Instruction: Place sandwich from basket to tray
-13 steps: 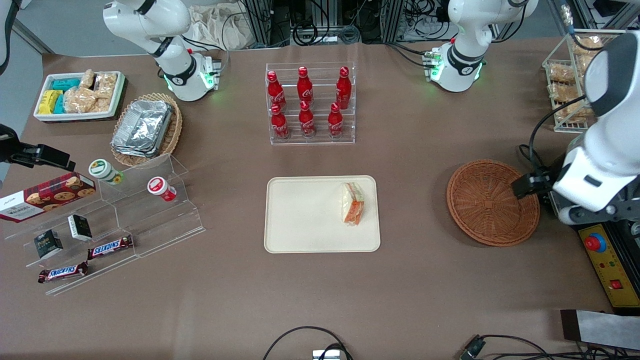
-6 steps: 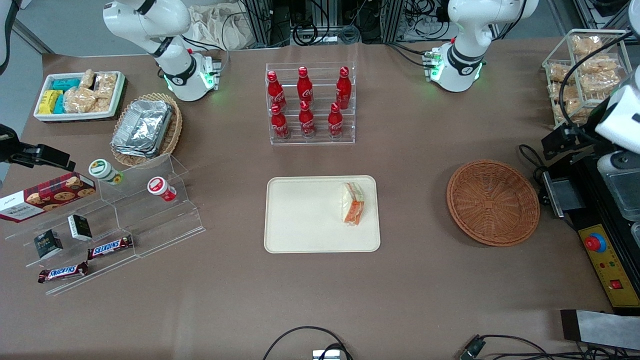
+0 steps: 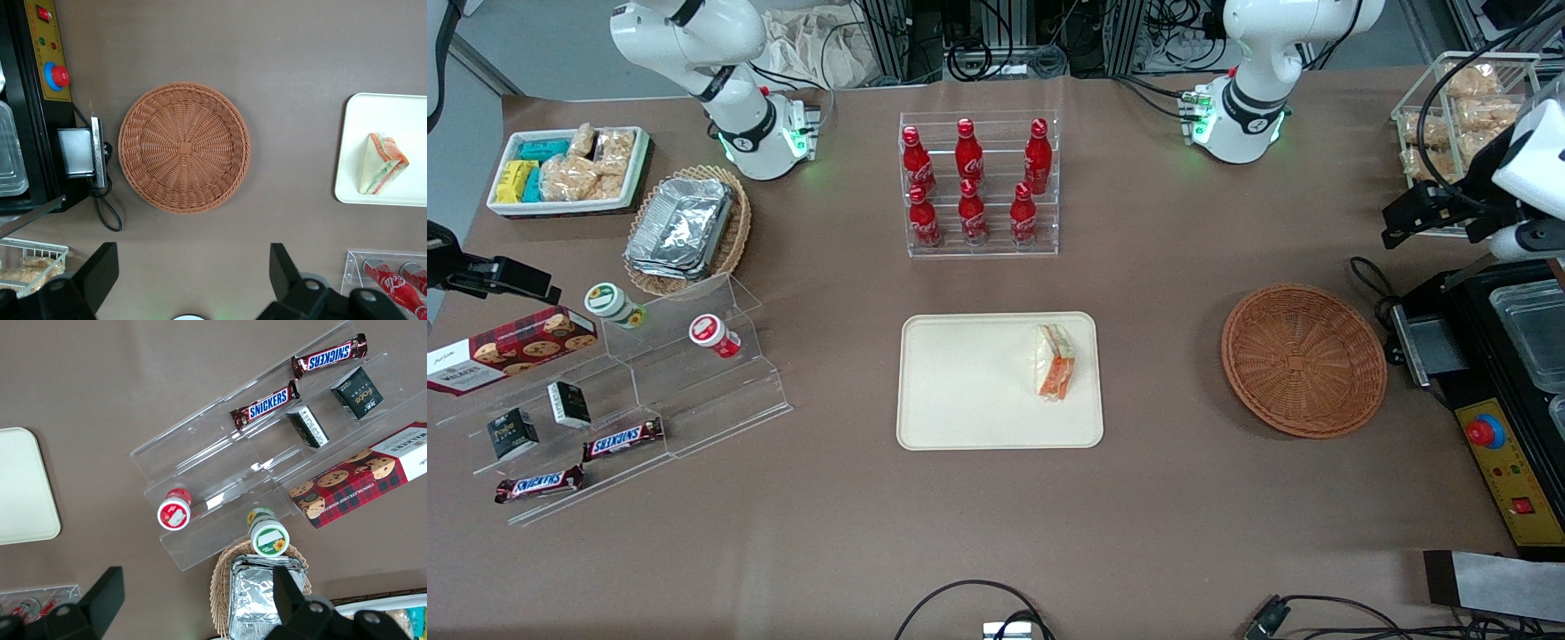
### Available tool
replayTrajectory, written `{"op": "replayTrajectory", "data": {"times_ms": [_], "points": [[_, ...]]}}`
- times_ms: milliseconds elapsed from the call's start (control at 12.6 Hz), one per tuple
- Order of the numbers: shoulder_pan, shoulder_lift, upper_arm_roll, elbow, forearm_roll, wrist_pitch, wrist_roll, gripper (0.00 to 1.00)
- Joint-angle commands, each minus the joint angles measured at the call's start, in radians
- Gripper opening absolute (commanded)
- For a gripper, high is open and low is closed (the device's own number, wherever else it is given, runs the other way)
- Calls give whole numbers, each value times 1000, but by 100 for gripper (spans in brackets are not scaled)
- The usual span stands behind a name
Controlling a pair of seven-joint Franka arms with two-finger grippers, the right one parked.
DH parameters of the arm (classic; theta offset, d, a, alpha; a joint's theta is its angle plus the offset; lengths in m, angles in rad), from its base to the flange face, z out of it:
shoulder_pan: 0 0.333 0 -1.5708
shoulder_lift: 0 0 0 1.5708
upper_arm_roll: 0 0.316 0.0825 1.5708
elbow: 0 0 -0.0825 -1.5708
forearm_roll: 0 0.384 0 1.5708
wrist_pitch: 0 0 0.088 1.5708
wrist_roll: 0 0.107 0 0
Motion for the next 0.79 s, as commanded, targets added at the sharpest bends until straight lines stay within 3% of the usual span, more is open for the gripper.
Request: {"op": "replayTrajectory", "data": {"times_ms": [0,713], "points": [[-8,-40,13,-60,-20,18,14,100],[4,-9,9,-21,-20,-8,15,100]]}}
